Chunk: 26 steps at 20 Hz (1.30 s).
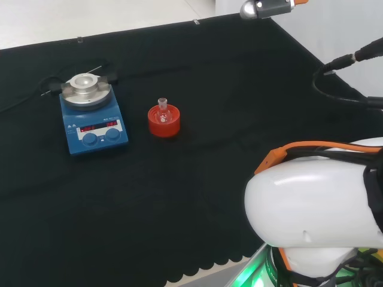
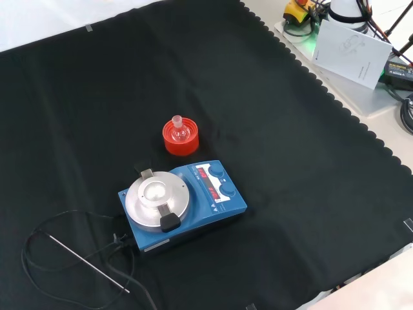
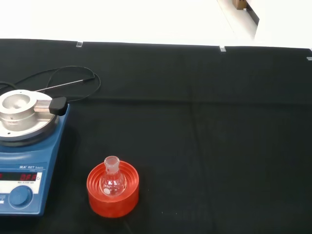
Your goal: Pick up the round-bottom flask.
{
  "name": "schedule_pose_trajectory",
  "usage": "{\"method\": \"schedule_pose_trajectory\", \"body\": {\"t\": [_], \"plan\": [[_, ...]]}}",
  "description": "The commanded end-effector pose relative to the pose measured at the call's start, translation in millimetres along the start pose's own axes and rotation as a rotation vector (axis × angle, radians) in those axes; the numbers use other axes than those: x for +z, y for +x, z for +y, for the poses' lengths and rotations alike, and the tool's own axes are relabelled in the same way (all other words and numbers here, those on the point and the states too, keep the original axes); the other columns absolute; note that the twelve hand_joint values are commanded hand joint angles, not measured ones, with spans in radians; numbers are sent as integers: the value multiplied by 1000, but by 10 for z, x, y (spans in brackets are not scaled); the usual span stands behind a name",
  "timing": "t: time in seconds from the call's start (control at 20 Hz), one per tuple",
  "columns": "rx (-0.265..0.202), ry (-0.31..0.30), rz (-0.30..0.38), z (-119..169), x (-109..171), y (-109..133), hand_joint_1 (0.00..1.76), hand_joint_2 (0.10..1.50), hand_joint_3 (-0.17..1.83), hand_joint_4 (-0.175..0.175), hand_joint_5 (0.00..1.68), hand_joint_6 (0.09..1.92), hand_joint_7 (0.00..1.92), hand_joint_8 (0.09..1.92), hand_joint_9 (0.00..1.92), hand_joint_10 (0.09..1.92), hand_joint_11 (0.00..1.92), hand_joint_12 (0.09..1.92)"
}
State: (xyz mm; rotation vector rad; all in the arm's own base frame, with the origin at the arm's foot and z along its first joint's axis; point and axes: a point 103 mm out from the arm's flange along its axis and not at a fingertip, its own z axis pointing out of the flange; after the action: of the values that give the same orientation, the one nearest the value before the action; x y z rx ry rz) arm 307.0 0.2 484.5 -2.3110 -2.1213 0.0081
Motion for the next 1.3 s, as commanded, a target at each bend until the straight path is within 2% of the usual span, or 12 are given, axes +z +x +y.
{"method": "schedule_pose_trajectory", "body": {"t": [0.05,0.1,0.2,0.5,0.75,0.9,1.05,1.3], "plan": [[103,-156,-39,-499,-454,-813,926,528,873,-45,113,87,253,827,263,614,230,437],[99,-168,-42,-502,-497,-871,853,533,834,-45,107,87,122,679,127,476,111,261],[82,-177,-44,-442,-529,-901,798,538,802,-45,104,87,26,570,27,391,23,133],[65,-206,-47,-250,-612,-925,780,537,786,-45,110,87,0,590,0,472,0,271],[17,-228,-35,-164,-579,-862,777,535,783,-47,115,87,0,628,0,540,0,354],[-14,-235,-15,-74,-501,-815,780,524,786,-52,134,87,3,688,0,679,0,657],[-34,-207,17,22,-407,-813,782,510,791,-56,162,87,22,739,0,815,0,956],[-58,-195,33,139,-282,-848,781,500,801,-59,181,87,43,783,3,916,0,1133]]}}
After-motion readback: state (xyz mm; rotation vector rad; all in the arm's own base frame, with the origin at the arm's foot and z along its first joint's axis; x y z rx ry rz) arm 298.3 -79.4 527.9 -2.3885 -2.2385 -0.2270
